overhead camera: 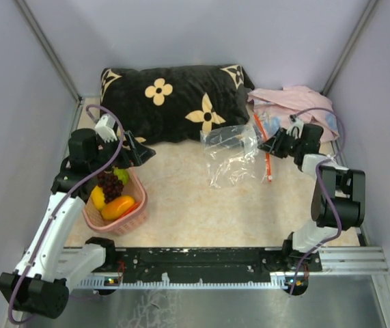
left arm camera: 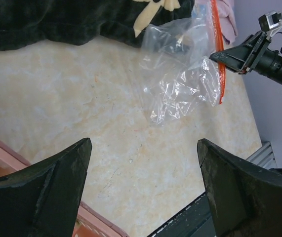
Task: Place the food in the zip-top bag and seal the zipper
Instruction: Pick up the zipper food storage bag at the center of the board.
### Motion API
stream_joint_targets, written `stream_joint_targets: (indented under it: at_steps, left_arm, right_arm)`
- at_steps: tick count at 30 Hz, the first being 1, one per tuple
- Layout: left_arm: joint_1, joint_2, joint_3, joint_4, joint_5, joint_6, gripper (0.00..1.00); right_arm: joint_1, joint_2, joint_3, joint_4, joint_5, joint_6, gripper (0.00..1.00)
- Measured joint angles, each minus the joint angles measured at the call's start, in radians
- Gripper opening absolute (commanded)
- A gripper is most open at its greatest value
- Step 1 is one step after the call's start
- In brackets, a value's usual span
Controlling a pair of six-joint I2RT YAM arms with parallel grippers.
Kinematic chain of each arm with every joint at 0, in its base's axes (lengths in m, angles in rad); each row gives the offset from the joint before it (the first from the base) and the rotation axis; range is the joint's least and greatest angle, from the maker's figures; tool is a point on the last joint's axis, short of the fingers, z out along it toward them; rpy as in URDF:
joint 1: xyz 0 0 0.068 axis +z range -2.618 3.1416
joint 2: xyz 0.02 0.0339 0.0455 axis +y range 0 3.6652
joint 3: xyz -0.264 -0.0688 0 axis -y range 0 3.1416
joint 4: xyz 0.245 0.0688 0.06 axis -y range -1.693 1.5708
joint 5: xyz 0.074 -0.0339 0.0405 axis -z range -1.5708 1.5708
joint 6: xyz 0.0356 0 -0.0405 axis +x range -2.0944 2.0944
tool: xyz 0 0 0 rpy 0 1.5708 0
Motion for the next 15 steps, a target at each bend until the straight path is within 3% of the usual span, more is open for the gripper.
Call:
stream_joint_targets:
  at_steps: [15]
  left_arm:
    - [-0.211, 0.039, -0.035, 0.138, -0.034, -0.135, 0.91]
  right_arm:
    - [0.238, -0.386, -0.004, -0.121, 0.198, -0.073, 0.0]
